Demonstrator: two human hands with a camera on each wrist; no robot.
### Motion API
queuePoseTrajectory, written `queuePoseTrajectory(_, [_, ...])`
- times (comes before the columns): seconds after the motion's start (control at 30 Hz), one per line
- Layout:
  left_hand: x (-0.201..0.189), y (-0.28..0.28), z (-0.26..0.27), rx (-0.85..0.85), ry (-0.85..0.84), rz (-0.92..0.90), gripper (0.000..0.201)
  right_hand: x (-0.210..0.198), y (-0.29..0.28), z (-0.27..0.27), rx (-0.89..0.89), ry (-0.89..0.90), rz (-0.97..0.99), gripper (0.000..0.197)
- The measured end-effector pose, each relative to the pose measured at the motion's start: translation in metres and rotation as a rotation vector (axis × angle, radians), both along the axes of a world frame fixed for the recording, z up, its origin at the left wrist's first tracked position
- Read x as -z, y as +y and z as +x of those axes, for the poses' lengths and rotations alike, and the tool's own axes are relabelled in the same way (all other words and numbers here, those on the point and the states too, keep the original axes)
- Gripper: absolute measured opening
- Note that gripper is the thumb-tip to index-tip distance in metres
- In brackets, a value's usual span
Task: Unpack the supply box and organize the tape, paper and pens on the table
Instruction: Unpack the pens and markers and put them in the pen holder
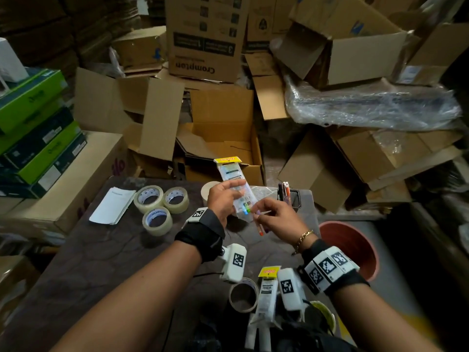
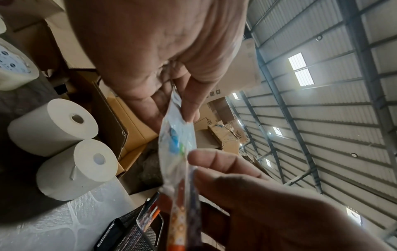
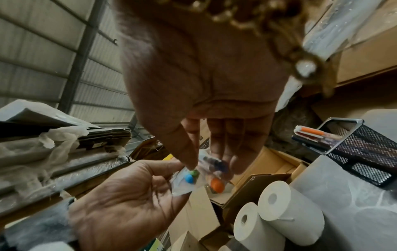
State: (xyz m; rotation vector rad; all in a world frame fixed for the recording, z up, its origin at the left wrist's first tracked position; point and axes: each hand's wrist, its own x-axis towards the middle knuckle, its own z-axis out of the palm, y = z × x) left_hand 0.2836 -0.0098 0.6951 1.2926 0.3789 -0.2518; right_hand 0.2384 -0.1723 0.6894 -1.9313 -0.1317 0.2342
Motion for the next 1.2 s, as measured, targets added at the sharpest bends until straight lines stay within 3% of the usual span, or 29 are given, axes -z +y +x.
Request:
queuePoseTrajectory(0.3, [0.007,0.003,0.008,-0.038,-0.003,0.007,0.034,0.025,-0.01,0.003,-0.055,0.23,0.101,0.019])
queuePoseTrajectory(0.47, [0.014,-0.014,0.006,0.046,0.01,0.061,0.032,0.029,-0.015,0.014,-0.018,0.235,0.095,0.025])
queuePoseTrajectory(0.6, [0.023,-0.011,0.015,0.005,-0.001,0.082,0.033,0.041,-0.036,0.006,-0.112,0.366,0.019,0.024])
queuePoseTrajectory(0.67, [0.028,-0.007,0.018,-0.003,0.012,0.075,0.033,0.043,-0.055,0.01,-0.045,0.391,0.01,0.023])
queuePoseTrajectory(0.8, [0.041,-0.005,0.014,0.083,0.045,0.136,0.034,0.054,-0.091,0.047,0.35,0.237,0.099,0.029])
queuePoseTrajectory(0.9, [0.051,-0.005,0.006,0.153,0.057,0.169,0.036,0.06,-0.105,0.083,0.529,0.139,0.128,0.028])
queuePoseTrajectory(1.03, [0.064,0.0,-0.002,0.177,0.068,0.203,0.036,0.072,-0.106,0.121,0.552,0.094,0.081,0.033])
queuePoseTrajectory(1.2, [0.076,0.009,-0.006,0.191,0.093,0.242,0.036,0.097,-0.09,0.131,0.467,0.044,-0.134,0.045])
